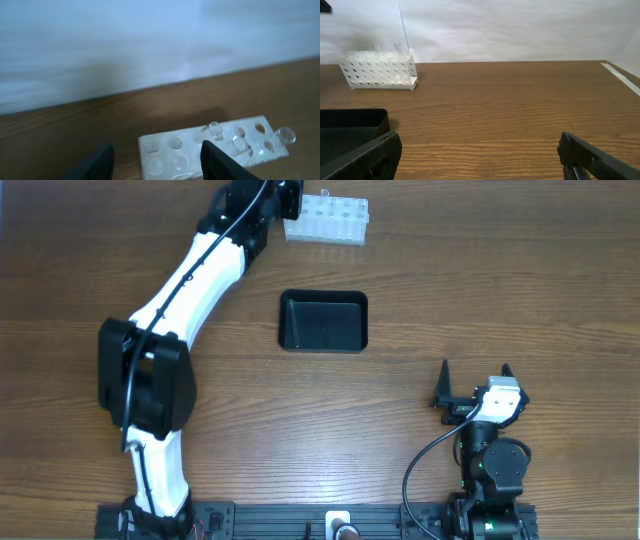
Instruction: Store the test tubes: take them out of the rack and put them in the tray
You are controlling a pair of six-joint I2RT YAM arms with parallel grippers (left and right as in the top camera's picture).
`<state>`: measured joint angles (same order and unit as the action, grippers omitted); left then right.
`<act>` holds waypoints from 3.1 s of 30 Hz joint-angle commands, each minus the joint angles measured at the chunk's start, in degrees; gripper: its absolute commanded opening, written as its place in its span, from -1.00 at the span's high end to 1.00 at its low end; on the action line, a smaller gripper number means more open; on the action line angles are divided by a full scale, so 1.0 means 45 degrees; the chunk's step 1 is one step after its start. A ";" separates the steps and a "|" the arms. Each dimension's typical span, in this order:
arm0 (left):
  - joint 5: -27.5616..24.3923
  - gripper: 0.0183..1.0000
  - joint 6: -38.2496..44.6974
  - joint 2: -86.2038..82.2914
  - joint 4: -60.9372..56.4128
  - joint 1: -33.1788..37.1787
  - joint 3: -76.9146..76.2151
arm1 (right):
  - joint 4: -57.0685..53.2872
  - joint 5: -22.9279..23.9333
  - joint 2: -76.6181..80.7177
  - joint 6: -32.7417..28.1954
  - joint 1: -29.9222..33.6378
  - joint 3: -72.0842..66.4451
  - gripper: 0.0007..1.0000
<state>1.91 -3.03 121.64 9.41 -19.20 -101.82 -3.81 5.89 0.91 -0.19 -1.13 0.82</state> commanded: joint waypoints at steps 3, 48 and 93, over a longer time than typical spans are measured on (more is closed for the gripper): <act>-0.2370 -0.09 0.1311 0.1263 -0.0908 0.0165 -0.0117 | 0.0005 -0.0092 -0.0083 0.0034 0.0097 -0.0117 -0.98; -0.2550 -0.11 0.1632 0.3633 -0.3458 -0.0185 -0.1277 | 0.0005 -0.0092 -0.0083 0.0034 0.0097 -0.0117 -0.98; -0.2501 0.76 0.1637 0.3832 -0.3871 -0.0437 -0.1428 | 0.0005 -0.0092 -0.0083 0.0034 0.0097 -0.0117 -0.98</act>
<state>-8.82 3.68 137.82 -7.81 -21.17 -106.74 -3.81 5.87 0.91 -0.21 -1.13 0.82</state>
